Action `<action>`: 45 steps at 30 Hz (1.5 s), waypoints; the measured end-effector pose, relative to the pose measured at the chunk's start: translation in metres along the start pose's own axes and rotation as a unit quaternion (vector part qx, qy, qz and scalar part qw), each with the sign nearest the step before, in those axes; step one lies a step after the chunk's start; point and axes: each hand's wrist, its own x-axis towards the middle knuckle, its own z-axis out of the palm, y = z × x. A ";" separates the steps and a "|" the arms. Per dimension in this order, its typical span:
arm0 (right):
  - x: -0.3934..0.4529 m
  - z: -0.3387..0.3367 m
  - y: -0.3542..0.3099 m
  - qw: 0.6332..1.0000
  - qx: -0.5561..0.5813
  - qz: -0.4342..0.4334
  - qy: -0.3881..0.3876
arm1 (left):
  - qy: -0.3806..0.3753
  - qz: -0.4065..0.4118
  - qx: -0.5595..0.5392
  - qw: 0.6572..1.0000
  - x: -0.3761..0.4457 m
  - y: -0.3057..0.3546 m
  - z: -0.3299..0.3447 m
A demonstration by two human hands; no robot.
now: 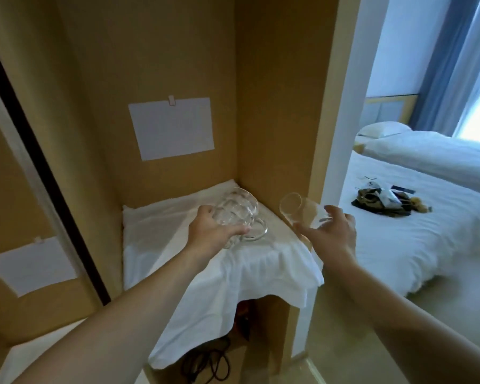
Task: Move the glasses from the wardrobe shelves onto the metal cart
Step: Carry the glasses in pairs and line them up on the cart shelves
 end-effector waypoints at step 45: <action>0.153 -0.527 0.347 0.863 0.298 0.201 0.354 | -0.649 -0.204 -0.300 0.669 -0.102 0.252 0.727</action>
